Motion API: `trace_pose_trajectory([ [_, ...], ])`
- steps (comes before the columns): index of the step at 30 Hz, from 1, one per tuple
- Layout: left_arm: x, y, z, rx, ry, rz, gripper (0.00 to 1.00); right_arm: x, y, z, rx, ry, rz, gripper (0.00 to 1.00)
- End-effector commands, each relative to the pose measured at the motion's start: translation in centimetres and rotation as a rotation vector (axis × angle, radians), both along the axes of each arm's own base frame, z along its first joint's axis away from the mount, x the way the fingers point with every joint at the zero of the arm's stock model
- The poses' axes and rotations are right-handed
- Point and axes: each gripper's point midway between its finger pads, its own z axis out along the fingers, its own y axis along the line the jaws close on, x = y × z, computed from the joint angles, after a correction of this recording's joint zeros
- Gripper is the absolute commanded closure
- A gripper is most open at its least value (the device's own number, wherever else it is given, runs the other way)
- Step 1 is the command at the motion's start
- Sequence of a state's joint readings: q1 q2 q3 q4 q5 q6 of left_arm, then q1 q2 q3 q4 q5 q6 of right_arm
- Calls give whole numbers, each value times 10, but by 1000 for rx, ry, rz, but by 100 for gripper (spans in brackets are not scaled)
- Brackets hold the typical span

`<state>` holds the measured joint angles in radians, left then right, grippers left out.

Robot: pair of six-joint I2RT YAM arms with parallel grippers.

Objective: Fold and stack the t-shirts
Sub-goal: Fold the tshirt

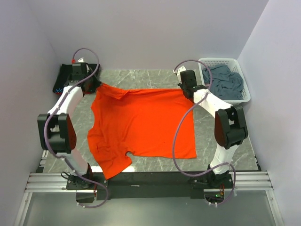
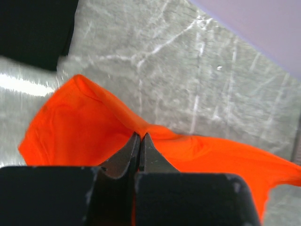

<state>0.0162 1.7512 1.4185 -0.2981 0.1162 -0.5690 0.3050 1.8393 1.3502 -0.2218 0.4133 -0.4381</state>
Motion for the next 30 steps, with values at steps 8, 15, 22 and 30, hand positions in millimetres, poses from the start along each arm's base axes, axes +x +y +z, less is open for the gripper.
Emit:
trace_pose_trajectory([
  [8,-62,-1,-8,-101,76,104,99,-31,8,4,41,15,-12,100],
  [15,-91,-9,-42,-165,171,118,99,-49,4,-17,42,66,-51,100],
  [22,-111,-1,-52,-166,211,163,99,-66,1,-37,41,115,-66,100],
  [30,-114,14,-38,-170,206,186,99,-71,-5,-44,8,118,-95,100],
])
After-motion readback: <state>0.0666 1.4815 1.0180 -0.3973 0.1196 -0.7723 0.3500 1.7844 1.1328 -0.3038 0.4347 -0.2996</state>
